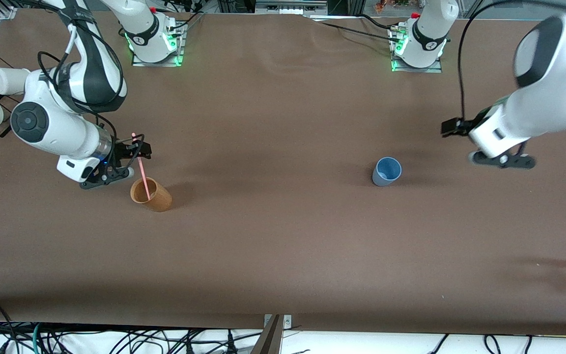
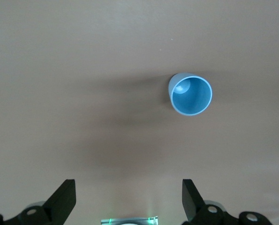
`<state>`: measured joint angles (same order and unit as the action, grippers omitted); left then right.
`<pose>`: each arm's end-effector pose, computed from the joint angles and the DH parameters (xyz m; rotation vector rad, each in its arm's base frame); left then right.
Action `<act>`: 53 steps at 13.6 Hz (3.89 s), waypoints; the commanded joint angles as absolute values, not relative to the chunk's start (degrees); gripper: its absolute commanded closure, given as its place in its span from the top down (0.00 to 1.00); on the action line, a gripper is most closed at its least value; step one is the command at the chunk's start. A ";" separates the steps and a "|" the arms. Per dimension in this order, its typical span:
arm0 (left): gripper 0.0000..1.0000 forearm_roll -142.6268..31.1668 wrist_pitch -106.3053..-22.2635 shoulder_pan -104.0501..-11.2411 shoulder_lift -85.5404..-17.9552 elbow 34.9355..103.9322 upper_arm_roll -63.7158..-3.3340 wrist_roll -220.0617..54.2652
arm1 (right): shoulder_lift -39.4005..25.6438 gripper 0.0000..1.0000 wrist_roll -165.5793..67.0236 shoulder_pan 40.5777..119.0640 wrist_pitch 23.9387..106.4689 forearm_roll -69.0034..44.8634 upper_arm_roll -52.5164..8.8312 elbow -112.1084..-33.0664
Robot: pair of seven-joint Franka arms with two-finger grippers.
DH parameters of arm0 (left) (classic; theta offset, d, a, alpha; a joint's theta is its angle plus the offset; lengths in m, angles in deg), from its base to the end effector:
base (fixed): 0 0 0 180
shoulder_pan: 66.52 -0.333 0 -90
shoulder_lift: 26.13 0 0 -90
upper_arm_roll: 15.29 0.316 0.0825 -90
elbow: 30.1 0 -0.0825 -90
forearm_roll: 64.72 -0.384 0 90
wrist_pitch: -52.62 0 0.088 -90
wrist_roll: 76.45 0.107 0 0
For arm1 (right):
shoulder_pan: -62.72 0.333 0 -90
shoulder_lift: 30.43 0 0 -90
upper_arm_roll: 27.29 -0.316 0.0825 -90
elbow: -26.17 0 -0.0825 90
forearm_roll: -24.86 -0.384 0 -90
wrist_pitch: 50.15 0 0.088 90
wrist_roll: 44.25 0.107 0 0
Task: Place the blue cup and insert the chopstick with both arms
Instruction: 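Reach the right gripper to the pink chopstick while the left gripper reaches the blue cup, then pull the chopstick from the tan cup while the left gripper grasps the blue cup, then carry the blue cup with the left gripper toward the right gripper, then release the blue cup and withdraw the left gripper while the right gripper approaches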
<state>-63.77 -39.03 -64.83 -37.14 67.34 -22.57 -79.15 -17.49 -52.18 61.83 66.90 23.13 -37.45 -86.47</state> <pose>0.5781 -0.0886 0.4572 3.0924 -0.1668 -0.4591 0.5752 0.0923 0.3494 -3.0388 -0.4328 0.2251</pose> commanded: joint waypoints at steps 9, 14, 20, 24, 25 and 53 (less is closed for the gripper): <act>1.00 -73.77 -80.53 -63.53 -45.71 88.29 -28.73 -78.91 | -16.98 0.00 -51.98 61.67 67.91 23.19 -37.75 -86.35; 0.00 -73.95 -84.23 -63.62 -48.54 88.99 -28.73 -78.82 | -19.87 0.00 -51.80 61.67 53.86 22.49 -37.84 -77.91; 0.00 -73.17 -81.09 -63.36 -47.66 85.93 -30.30 -79.17 | -24.19 0.00 -51.54 61.67 35.47 22.31 -39.68 -67.45; 0.00 -72.90 -76.15 -58.55 -49.15 76.80 -35.85 -85.22 | -23.58 0.00 -50.40 64.29 32.99 22.66 -41.88 -63.31; 0.00 -72.98 -75.80 -54.78 -51.33 73.38 -35.85 -86.72 | -23.23 0.00 -48.57 66.04 32.99 22.67 -41.88 -62.17; 1.00 -67.36 -42.14 -63.35 -39.41 52.42 -31.39 -94.25 | -3.55 0.00 -2.43 90.14 48.19 9.40 -42.06 -54.09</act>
